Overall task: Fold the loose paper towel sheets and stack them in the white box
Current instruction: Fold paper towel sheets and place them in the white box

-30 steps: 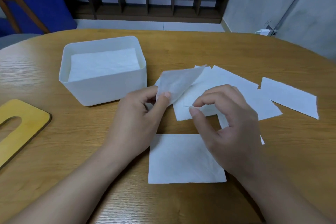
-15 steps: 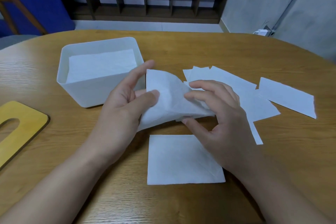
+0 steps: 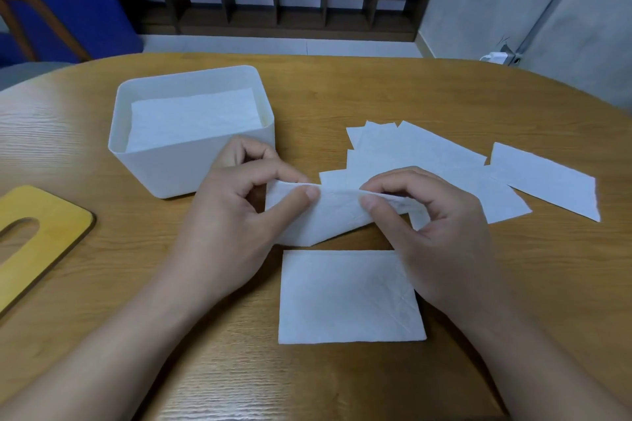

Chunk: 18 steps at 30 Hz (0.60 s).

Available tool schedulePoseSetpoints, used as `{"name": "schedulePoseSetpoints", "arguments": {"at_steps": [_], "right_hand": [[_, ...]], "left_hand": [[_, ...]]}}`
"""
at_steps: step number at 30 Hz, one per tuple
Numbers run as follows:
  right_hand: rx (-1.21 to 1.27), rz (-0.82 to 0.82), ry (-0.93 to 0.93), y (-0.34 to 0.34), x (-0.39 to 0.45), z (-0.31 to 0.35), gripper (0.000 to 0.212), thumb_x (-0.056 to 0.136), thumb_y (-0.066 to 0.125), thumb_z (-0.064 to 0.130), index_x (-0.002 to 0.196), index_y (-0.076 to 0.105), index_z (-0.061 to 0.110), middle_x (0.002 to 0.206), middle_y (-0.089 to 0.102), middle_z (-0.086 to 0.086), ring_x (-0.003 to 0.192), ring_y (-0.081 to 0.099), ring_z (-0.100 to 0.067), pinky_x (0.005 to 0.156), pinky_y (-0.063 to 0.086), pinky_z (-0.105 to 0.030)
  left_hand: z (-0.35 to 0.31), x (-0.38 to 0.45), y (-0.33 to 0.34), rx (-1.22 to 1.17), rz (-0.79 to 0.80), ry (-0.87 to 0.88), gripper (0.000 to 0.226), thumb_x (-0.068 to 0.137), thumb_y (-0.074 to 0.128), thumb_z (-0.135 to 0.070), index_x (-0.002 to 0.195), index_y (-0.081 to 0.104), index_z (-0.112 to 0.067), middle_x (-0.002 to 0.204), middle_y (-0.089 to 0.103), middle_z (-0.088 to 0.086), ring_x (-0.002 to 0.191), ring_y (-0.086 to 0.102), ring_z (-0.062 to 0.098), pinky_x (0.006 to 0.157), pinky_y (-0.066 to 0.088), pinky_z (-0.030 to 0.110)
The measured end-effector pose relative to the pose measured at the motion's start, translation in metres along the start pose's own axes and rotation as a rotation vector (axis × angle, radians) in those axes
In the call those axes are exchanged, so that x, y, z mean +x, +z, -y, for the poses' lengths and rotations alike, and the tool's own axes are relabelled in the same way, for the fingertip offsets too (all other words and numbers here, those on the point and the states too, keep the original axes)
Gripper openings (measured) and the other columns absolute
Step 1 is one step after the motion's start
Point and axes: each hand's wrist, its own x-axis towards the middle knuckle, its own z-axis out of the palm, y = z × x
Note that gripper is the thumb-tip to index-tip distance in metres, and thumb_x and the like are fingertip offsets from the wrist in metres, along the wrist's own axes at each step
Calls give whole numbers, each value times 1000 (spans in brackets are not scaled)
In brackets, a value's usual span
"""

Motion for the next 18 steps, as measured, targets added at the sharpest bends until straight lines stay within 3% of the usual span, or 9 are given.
{"name": "schedulePoseSetpoints", "arguments": {"at_steps": [2, 4, 5, 9, 10, 12, 14, 16, 18], "right_hand": [[53, 1, 39, -1, -1, 0, 9, 100, 79, 16, 105, 81, 23, 102, 79, 16, 109, 74, -11, 89, 56, -20], [150, 3, 88, -1, -1, 1, 19, 97, 82, 18, 114, 79, 26, 105, 80, 14, 111, 75, -15, 93, 58, -23], [187, 0, 95, -1, -2, 2, 22, 97, 82, 18, 117, 78, 26, 105, 80, 12, 110, 76, -17, 94, 58, -25], [200, -53, 80, -5, -1, 6, 16, 99, 79, 19, 114, 81, 24, 101, 81, 13, 100, 77, -14, 84, 58, -24], [213, -57, 88, -8, -1, 7, 14, 99, 78, 17, 111, 82, 23, 95, 80, 15, 88, 75, -11, 75, 55, -21], [232, -38, 114, -15, -2, 7, 11, 100, 78, 13, 106, 83, 22, 76, 71, 23, 61, 54, -9, 60, 42, -17], [209, -8, 130, -21, -2, 7, 10, 100, 79, 14, 99, 83, 22, 63, 59, 22, 56, 40, -17, 54, 35, -22], [176, 38, 151, -26, -3, 7, 9, 100, 80, 18, 94, 84, 24, 63, 61, 15, 58, 42, -31, 52, 35, -32], [123, 117, 168, -31, -5, 8, 8, 99, 81, 23, 92, 83, 28, 71, 70, 6, 60, 49, -36, 51, 39, -40]], "left_hand": [[3, 0, 0, 30, -21, 24, 5, 94, 87, -37, 91, 84, -37, 113, 60, -9, 100, 59, 6, 80, 43, 22], [2, 0, -1, 74, -44, 51, 4, 95, 84, -39, 92, 83, -38, 117, 64, -13, 121, 60, 16, 92, 44, 27], [2, -1, -1, 90, -54, 76, 5, 97, 84, -38, 92, 83, -37, 115, 67, -15, 123, 60, 20, 95, 44, 28], [-4, -6, 0, 24, -21, 117, 6, 99, 80, -29, 95, 84, -29, 94, 76, -9, 85, 63, 19, 76, 49, 38], [-6, -7, 0, 0, -12, 99, 6, 100, 80, -29, 95, 84, -29, 91, 77, -8, 78, 61, 17, 72, 48, 39], [-7, -9, -1, -63, 14, 53, 7, 101, 80, -30, 97, 85, -26, 87, 78, -3, 75, 65, 23, 68, 52, 39], [-10, -11, -1, -89, 45, 24, 10, 101, 81, -35, 99, 84, -26, 76, 72, 8, 72, 63, 35, 63, 52, 42], [-13, -12, -3, -61, 68, -6, 11, 100, 81, -38, 95, 84, -28, 67, 57, 17, 60, 48, 28, 55, 40, 34], [-14, -13, -4, -25, 112, -59, 10, 99, 80, -36, 91, 83, -29, 66, 53, 16, 59, 41, 26, 56, 35, 31]]}}
